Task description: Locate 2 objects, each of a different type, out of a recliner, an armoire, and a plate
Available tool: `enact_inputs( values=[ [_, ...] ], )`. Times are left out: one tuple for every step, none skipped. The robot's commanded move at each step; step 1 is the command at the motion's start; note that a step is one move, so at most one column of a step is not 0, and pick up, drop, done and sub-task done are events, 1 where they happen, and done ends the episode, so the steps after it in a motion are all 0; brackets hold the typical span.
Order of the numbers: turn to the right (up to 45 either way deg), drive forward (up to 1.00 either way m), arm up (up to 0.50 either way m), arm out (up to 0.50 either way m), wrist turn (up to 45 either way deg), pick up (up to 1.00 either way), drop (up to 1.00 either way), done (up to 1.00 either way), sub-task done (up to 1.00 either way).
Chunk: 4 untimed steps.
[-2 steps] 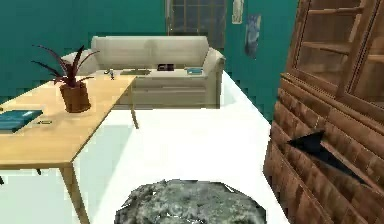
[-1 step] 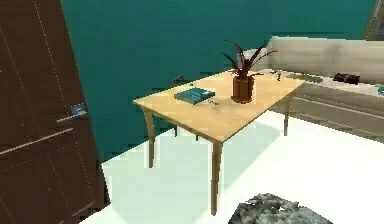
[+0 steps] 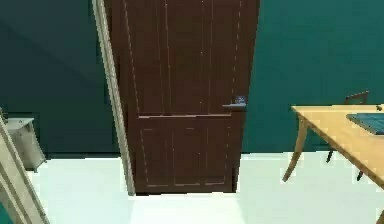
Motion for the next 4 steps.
enact_inputs(
  values=[
    [0.0,0.6,0.0,0.0,0.0,0.0,0.0,0.0,0.0],
    [-45.0,0.0,0.0,0.0,0.0,0.0,0.0,0.0,0.0],
    [-21.0,0.0,0.0,0.0,0.0,0.0,0.0,0.0,0.0],
    [-3.0,0.0,0.0,0.0,0.0,0.0,0.0,0.0,0.0]
  ],
)
